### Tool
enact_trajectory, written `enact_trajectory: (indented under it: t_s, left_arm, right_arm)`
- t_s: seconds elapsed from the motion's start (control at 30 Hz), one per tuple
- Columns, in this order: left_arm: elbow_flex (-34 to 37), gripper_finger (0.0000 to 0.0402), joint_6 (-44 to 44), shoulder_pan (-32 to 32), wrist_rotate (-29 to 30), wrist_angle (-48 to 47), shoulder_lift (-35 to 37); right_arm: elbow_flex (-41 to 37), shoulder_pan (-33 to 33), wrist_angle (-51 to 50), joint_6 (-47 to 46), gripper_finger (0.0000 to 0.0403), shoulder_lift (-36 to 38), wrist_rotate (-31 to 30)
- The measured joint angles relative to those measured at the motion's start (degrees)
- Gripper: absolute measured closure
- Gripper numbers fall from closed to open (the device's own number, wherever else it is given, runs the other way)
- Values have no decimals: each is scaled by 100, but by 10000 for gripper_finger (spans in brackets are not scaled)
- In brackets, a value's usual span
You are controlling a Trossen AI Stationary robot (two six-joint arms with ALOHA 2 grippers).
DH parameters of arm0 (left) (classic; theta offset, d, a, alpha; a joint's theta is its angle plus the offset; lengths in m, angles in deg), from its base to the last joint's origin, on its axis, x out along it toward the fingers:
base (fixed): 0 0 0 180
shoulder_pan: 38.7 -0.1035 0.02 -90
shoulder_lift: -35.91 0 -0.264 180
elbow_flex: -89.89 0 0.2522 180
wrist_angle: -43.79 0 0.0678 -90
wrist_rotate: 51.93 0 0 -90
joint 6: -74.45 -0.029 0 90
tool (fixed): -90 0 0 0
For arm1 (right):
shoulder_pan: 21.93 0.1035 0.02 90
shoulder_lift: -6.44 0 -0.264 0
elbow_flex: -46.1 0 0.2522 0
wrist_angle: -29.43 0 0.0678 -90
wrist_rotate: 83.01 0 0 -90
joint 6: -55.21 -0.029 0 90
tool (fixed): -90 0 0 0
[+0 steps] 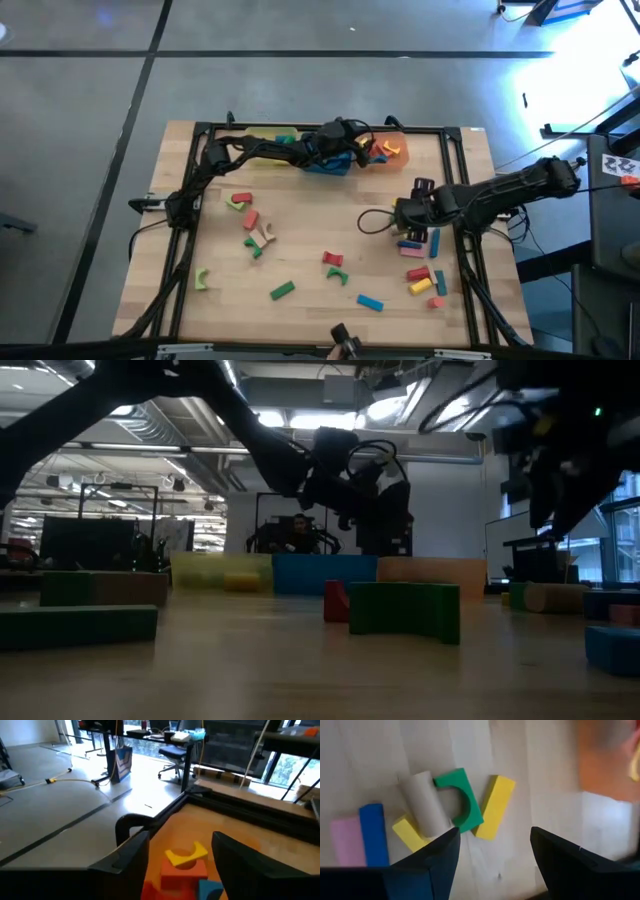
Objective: Sort blocks by size
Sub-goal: Put the green arch into the orange bin
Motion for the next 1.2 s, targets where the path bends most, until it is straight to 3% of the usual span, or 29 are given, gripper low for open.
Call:
enact_trajectory:
  t_s: [0.2, 0.43, 0.67, 0.9, 1.2]
  left_arm:
    - [4, 205, -243, 100, -2, -248, 458]
    - [2, 214, -761, 191, -6, -1272, 1146]
    - [4, 215, -804, 302, -4, -2635, 1751]
    - [4, 215, -815, 343, -9, -3870, 2385]
    - [4, 215, -734, 422, -16, -5081, 2901]
  right_arm:
    - [-520, -460, 1015, 933, 160, 0, 396]
    - [-641, -875, 1526, 1488, 162, -4, 699]
    - [-678, -1051, 1602, 1805, 207, -103, 1145]
    - [-678, -1038, 1615, 1797, 250, -490, 1085]
    - [-680, -1038, 1782, 1991, 257, -1019, 958]
